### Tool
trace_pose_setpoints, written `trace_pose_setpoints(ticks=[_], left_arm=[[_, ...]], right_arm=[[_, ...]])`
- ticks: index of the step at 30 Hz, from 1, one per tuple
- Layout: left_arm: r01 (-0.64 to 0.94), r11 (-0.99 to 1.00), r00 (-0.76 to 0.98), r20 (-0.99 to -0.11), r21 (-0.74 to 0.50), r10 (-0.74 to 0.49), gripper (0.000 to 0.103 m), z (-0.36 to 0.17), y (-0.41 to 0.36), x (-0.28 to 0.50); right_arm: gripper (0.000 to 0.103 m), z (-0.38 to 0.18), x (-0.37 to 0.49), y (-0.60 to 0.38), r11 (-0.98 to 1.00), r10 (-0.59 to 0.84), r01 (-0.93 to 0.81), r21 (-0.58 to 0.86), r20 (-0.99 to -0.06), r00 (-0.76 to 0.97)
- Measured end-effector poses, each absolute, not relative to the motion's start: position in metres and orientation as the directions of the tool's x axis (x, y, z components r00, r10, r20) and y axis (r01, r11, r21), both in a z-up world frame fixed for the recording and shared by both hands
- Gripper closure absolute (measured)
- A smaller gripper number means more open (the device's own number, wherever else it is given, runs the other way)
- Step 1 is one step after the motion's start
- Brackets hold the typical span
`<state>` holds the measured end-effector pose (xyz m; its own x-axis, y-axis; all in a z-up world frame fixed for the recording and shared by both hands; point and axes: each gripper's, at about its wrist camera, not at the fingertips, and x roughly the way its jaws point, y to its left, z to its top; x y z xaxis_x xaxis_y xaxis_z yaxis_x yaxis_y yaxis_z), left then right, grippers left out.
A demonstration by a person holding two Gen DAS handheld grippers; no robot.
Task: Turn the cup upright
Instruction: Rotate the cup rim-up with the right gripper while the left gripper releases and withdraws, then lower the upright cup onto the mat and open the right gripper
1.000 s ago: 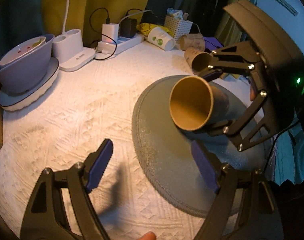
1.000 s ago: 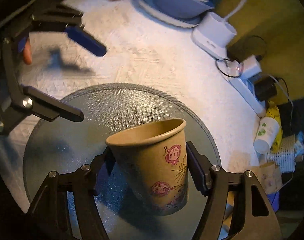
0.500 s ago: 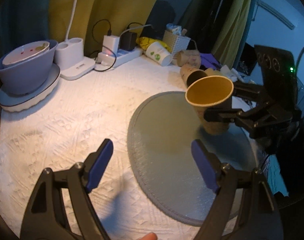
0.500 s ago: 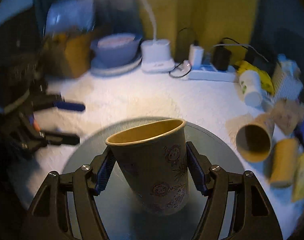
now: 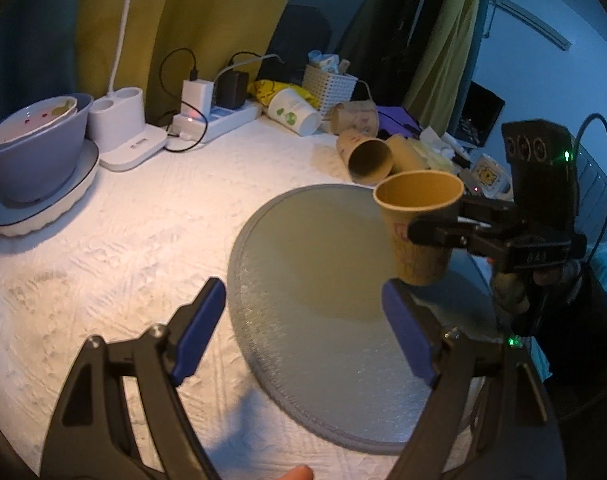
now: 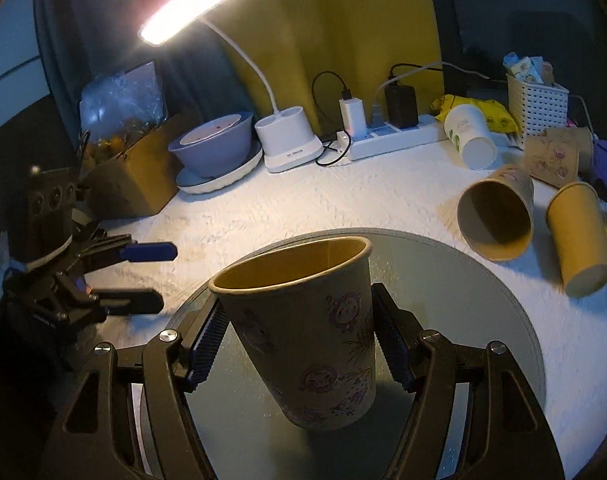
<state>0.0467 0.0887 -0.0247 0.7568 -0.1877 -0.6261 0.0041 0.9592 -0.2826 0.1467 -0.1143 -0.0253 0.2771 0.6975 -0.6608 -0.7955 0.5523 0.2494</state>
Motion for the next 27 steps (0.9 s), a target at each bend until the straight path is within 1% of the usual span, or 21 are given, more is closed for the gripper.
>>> trace_pose_setpoints(ticks=[6, 15, 20, 27], left_arm=[[0.018, 0.959, 0.768, -0.611, -0.283, -0.194, 0.021, -0.023, 0.087, 0.045], [0.014, 0.959, 0.786, -0.590, -0.281, -0.185, 0.021, -0.021, 0.086, 0.041], [0.009, 0.961, 0.792, -0.585, -0.276, -0.176, 0.021, -0.020, 0.084, 0.040], [0.027, 0.960, 0.833, -0.525, -0.279, -0.177, 0.021, -0.007, 0.071, 0.028]], right_arm=[[0.030, -0.026, 0.140, -0.125, 0.564, 0.700, -0.786, 0.252, -0.650, 0.294], [0.030, -0.028, 0.132, -0.137, 0.603, 0.666, -0.768, 0.215, -0.665, 0.337], [0.027, -0.025, 0.123, -0.143, 0.635, 0.638, -0.754, 0.168, -0.664, 0.390], [0.026, -0.015, 0.101, -0.152, 0.693, 0.591, -0.714, 0.101, -0.647, 0.482]])
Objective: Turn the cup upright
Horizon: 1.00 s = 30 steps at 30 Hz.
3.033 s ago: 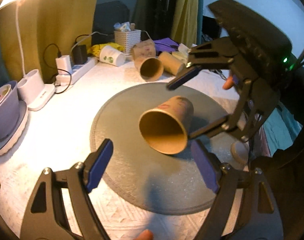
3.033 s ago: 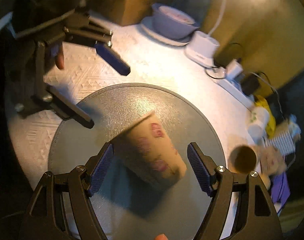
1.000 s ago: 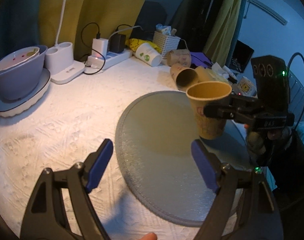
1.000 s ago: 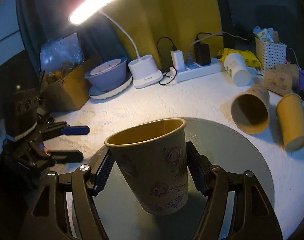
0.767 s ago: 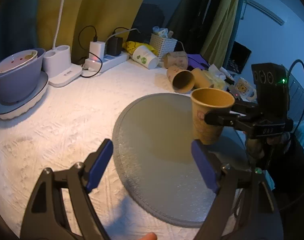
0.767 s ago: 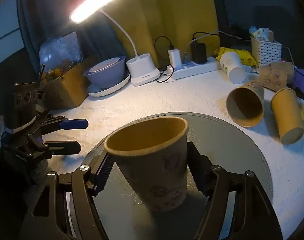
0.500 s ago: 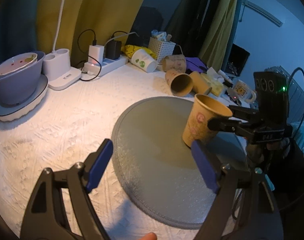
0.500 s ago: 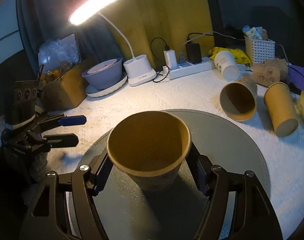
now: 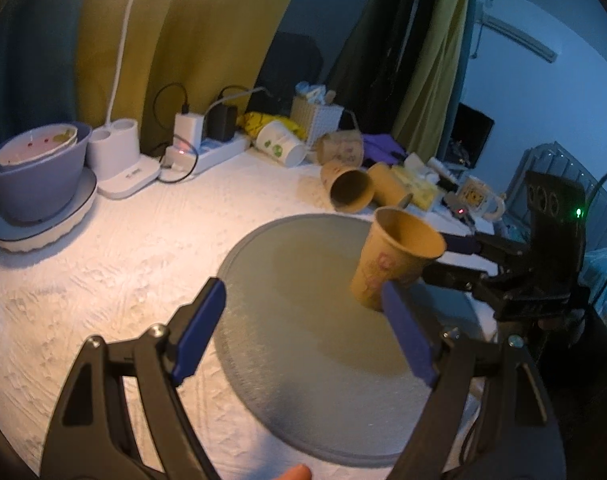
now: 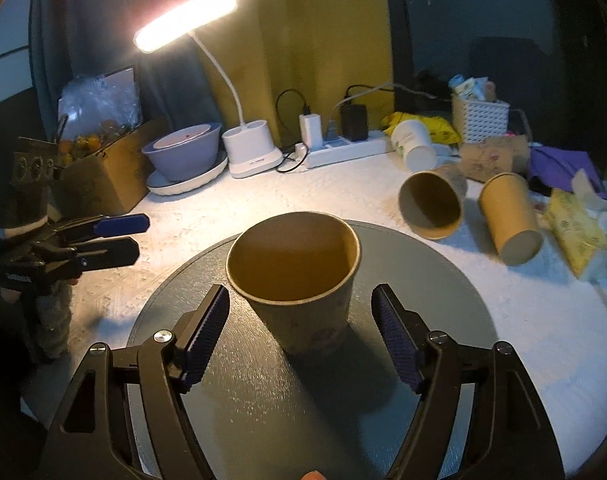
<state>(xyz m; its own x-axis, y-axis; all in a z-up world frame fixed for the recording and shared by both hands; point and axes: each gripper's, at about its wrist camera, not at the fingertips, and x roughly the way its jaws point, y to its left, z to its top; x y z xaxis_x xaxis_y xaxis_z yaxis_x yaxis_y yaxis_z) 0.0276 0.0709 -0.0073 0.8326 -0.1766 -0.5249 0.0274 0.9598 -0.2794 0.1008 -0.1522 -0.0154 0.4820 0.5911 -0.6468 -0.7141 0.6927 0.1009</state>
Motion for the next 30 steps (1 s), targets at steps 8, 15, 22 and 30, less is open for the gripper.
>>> trace_pose_setpoints(ticks=[8, 15, 22, 30], left_arm=[[0.062, 0.982, 0.887, -0.442, -0.181, -0.137, 0.021, 0.009, 0.041, 0.009], [0.091, 0.987, 0.942, -0.311, -0.133, -0.128, 0.021, 0.033, 0.013, -0.013], [0.130, 0.986, 0.959, -0.239, -0.107, -0.152, 0.004, 0.050, -0.012, -0.017], [0.054, 0.986, 0.984, -0.158, -0.157, -0.079, 0.004, 0.065, -0.010, -0.019]], right_arm=[[0.026, 0.005, 0.071, -0.174, 0.768, 0.525, -0.639, 0.047, -0.616, 0.586], [0.026, 0.030, 0.046, -0.188, 0.809, 0.491, -0.588, 0.001, -0.550, 0.675], [0.026, 0.059, 0.026, -0.195, 0.835, 0.466, -0.548, -0.051, -0.462, 0.754], [0.026, 0.075, 0.017, -0.205, 0.837, 0.483, -0.546, -0.040, -0.417, 0.770]])
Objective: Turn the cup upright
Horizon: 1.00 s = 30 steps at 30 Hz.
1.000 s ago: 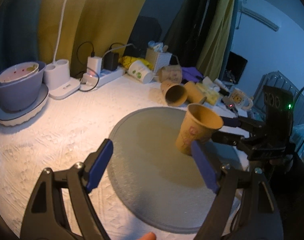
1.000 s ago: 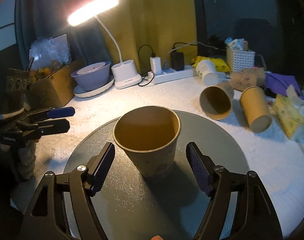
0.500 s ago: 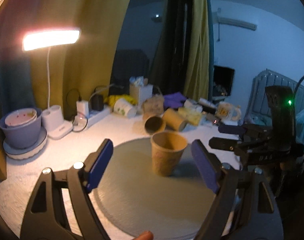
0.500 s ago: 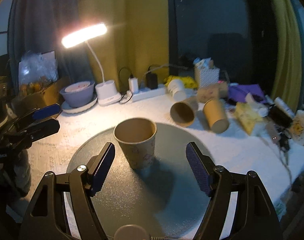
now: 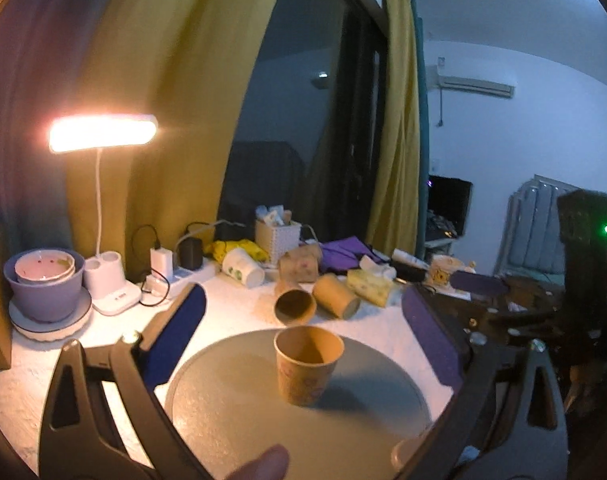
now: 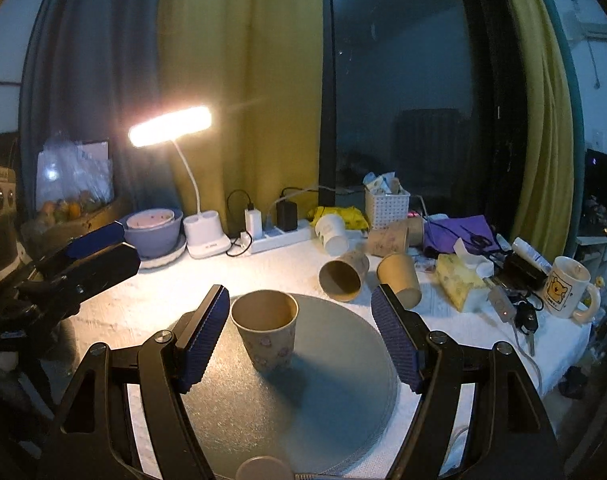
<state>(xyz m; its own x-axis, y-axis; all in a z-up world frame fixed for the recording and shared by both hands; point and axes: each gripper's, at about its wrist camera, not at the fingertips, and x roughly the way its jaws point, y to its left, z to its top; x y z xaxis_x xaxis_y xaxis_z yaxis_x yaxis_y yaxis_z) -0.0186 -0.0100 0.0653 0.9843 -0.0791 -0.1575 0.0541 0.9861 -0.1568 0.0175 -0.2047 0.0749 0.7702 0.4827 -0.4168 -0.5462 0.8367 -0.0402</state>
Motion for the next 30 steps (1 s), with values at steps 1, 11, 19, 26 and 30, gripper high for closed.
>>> trace_pose_setpoints(ticks=[1, 11, 19, 26, 30], left_arm=[[0.055, 0.986, 0.985, -0.153, -0.157, -0.079, 0.004, 0.067, -0.011, -0.018], [0.025, 0.996, 0.995, -0.097, -0.086, -0.033, 0.004, 0.081, -0.031, -0.024], [-0.022, 0.993, 0.989, -0.146, -0.117, 0.005, 0.004, 0.056, -0.015, -0.013], [-0.006, 0.996, 0.993, -0.121, -0.093, -0.006, 0.004, 0.055, -0.021, -0.016], [0.005, 0.996, 0.993, -0.115, -0.085, -0.014, 0.004, 0.055, -0.024, -0.018]], right_arm=[[0.026, 0.077, 0.017, -0.206, 0.838, 0.482, -0.544, -0.039, -0.414, 0.773], [0.026, 0.091, 0.016, -0.215, 0.851, 0.471, -0.524, -0.029, -0.398, 0.787], [0.026, 0.081, 0.019, -0.212, 0.856, 0.450, -0.515, -0.049, -0.421, 0.788], [0.026, 0.075, 0.021, -0.209, 0.856, 0.450, -0.516, -0.043, -0.430, 0.783], [0.026, 0.075, 0.021, -0.209, 0.856, 0.450, -0.516, -0.044, -0.429, 0.783]])
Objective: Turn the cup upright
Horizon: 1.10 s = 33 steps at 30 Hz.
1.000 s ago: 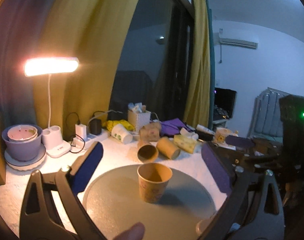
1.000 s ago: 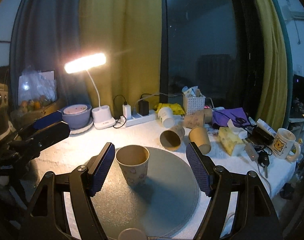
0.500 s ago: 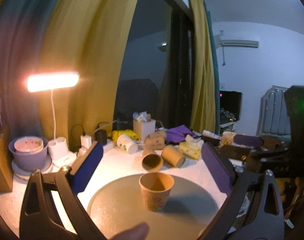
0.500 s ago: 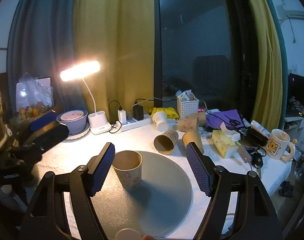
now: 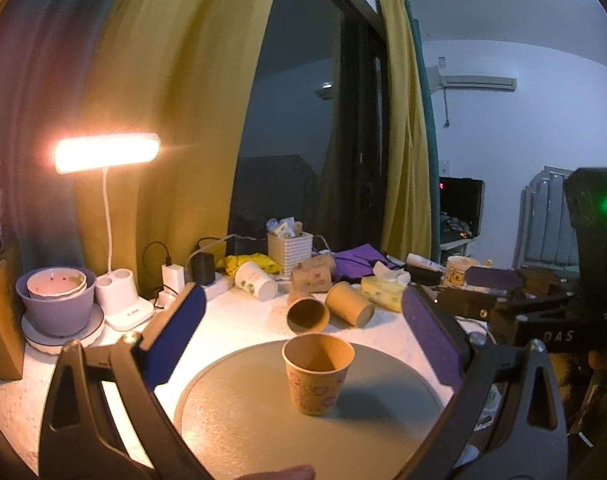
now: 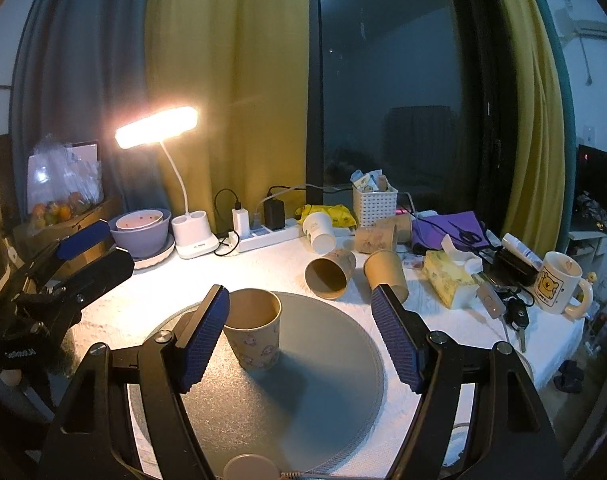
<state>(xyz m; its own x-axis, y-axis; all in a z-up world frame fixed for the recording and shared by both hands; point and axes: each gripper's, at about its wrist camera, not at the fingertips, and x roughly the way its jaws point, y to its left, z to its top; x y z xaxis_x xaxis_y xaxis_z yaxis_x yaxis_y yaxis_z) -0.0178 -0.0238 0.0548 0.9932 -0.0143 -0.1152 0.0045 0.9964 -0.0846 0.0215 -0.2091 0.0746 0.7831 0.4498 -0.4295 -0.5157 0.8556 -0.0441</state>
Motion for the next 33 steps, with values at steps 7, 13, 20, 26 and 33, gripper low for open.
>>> trace_pose_setpoints(ticks=[7, 13, 20, 26, 33], left_arm=[[0.010, 0.996, 0.993, -0.115, -0.085, -0.020, 0.004, 0.0560, -0.0243, -0.0187], [0.010, 0.996, 0.993, -0.115, -0.085, -0.020, 0.004, 0.0564, -0.0248, -0.0182], [0.013, 0.996, 0.993, -0.115, -0.085, -0.022, 0.004, 0.0560, -0.0249, -0.0182], [0.013, 0.996, 0.993, -0.116, -0.086, -0.023, 0.004, 0.0559, -0.0253, -0.0182], [0.016, 0.996, 0.993, -0.118, -0.085, -0.026, 0.004, 0.0549, -0.0265, -0.0182]], right_arm=[[0.026, 0.0750, 0.0212, -0.2090, 0.856, 0.450, -0.515, -0.044, -0.429, 0.783], [0.026, 0.0743, 0.0213, -0.2095, 0.855, 0.451, -0.516, -0.044, -0.430, 0.782], [0.026, 0.0722, 0.0222, -0.2084, 0.854, 0.449, -0.517, -0.045, -0.435, 0.780], [0.026, 0.0714, 0.0216, -0.2086, 0.855, 0.449, -0.517, -0.046, -0.436, 0.780], [0.026, 0.0714, 0.0215, -0.2083, 0.853, 0.451, -0.520, -0.046, -0.439, 0.777]])
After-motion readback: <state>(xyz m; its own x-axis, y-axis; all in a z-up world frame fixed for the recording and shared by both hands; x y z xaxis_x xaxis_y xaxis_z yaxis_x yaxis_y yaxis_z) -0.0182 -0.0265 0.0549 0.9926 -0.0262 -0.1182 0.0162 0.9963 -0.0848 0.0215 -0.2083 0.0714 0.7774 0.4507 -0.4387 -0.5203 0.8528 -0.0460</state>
